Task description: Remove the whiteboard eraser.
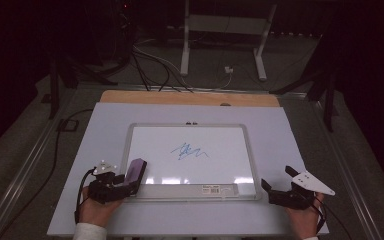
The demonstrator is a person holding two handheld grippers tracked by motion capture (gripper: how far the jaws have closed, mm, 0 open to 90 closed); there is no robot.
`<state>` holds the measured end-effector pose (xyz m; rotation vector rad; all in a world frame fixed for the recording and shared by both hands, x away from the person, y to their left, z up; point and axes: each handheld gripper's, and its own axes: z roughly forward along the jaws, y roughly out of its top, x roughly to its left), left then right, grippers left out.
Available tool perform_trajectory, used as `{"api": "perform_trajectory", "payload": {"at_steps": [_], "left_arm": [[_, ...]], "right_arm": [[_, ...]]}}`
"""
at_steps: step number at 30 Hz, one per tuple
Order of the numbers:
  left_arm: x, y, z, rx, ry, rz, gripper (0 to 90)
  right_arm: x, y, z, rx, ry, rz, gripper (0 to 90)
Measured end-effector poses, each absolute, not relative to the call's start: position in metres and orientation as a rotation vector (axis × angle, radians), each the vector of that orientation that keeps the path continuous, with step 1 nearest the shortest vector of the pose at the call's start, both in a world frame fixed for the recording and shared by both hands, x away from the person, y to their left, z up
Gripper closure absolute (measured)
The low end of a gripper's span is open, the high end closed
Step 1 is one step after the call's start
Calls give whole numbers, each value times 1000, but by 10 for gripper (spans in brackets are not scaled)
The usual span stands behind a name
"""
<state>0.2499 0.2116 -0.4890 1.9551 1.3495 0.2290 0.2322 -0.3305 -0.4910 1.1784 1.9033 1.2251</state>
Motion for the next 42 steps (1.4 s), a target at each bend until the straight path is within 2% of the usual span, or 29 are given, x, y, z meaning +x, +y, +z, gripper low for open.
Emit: {"api": "perform_trajectory", "payload": {"at_steps": [3,4,6,8,9,11,17,42], "left_arm": [[251,211,-489,1960,1363,240,386],[251,211,-491,1970,1381,255,346],[252,212,-494,1976,1396,255,334],[251,214,-496,1960,1394,243,353],[251,217,-496,1959,1391,237,399],[251,217,-496,1961,1391,237,407],[250,218,-493,1957,1378,238,411],[254,219,-476,1936,1307,388,411]], "right_arm": [[232,-330,-491,1180,1906,1222,0],[232,-330,-491,1179,1907,1222,0],[232,-329,-491,1178,1909,1221,0],[232,-329,-491,1178,1911,1218,0],[232,-329,-491,1177,1913,1216,0],[233,-329,-491,1176,1913,1215,0],[233,-329,-491,1176,1914,1213,0],[233,-328,-491,1176,1919,1213,0]]}}
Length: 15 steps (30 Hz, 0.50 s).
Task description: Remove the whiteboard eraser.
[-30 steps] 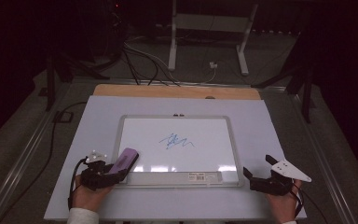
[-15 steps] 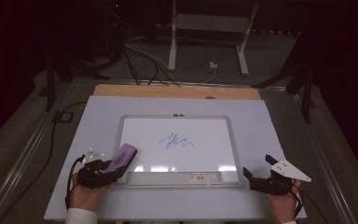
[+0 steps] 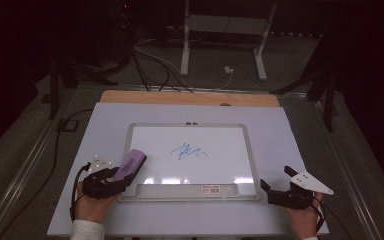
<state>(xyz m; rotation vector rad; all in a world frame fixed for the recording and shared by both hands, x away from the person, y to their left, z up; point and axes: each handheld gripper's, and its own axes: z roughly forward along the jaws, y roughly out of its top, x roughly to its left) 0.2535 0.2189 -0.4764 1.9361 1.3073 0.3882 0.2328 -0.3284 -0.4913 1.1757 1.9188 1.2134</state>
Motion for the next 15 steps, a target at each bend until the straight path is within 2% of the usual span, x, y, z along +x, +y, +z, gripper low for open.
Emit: {"api": "perform_trajectory", "payload": {"at_steps": [15], "left_arm": [[265,212,-470,1944,1257,419,412]], "right_arm": [[233,-328,-492,1174,1920,1212,0]]}}
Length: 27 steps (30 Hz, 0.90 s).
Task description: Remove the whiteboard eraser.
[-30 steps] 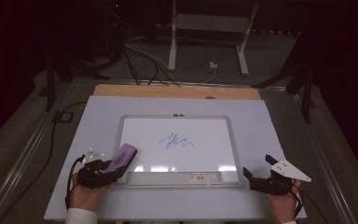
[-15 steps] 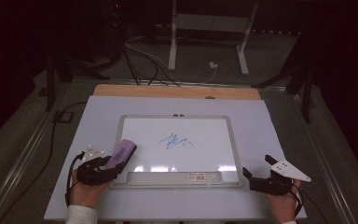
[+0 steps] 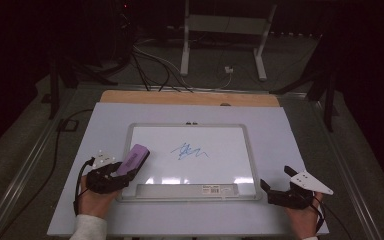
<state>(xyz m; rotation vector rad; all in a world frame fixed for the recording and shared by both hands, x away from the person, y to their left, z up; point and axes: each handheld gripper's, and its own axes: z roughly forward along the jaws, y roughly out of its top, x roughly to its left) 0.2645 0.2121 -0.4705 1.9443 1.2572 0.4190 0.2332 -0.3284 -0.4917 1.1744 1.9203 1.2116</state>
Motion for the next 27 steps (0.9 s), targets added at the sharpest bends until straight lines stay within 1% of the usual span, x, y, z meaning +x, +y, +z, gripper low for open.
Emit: {"api": "perform_trajectory", "payload": {"at_steps": [27], "left_arm": [[293,195,-466,1959,1184,433,411]], "right_arm": [[233,-329,-491,1167,1914,1214,0]]}}
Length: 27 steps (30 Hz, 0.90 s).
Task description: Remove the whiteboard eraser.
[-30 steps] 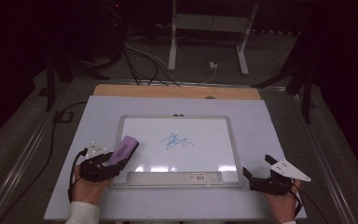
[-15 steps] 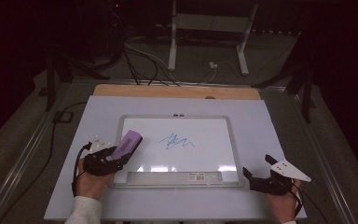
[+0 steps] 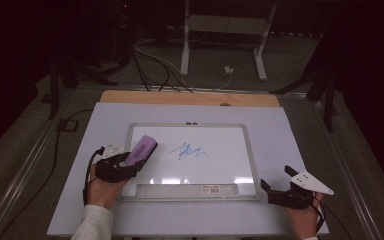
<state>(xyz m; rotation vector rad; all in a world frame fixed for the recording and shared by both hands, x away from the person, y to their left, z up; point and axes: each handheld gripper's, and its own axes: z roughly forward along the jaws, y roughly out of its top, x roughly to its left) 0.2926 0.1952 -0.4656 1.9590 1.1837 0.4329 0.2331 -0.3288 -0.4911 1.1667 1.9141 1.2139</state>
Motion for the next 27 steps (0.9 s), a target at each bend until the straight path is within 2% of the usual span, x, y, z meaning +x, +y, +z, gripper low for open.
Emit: {"api": "perform_trajectory", "payload": {"at_steps": [27], "left_arm": [[309,179,-474,1961,1165,440,411]], "right_arm": [[233,-332,-490,1165,1897,1269,0]]}}
